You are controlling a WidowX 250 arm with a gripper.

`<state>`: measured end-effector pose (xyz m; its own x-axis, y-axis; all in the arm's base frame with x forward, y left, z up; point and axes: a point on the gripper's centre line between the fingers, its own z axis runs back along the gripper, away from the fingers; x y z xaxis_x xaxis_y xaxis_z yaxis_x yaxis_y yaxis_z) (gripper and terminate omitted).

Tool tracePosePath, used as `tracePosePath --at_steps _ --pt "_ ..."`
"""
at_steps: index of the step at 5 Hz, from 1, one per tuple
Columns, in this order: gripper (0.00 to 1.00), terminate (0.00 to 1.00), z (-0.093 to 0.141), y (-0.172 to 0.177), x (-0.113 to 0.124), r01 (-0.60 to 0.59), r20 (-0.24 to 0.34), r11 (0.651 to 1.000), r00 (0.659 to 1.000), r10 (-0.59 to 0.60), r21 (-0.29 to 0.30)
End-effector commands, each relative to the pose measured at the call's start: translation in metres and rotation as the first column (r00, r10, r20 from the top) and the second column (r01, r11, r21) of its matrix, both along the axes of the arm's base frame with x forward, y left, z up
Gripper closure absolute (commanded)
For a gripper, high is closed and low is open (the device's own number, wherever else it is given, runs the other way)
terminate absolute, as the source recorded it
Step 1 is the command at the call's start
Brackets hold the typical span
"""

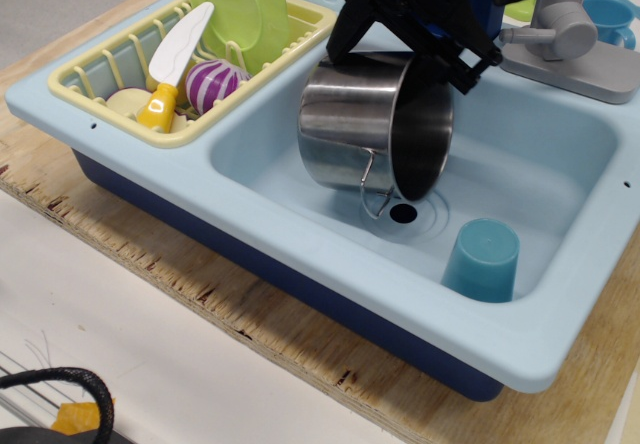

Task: Flip pot upright which is in sink

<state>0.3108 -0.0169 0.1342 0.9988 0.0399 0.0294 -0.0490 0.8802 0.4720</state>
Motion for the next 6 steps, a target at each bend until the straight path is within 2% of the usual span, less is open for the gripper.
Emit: tracePosePath --at_steps 1,3,4,6 --pt "1.00 0.00 0.015 0.000 -0.003 0.002 0.036 0.996 0.999 0.001 -0.089" --pt "1.00 0.00 0.042 0.008 -0.005 -0.024 0.085 0.977 0.996 0.043 -0.213" --pt "0.00 0.00 0.040 0.013 -0.008 -0.030 0.068 0.961 0.996 0.051 -0.275" --pt "0.00 0.00 0.040 0.013 -0.008 -0.030 0.068 0.961 0.996 0.051 -0.275"
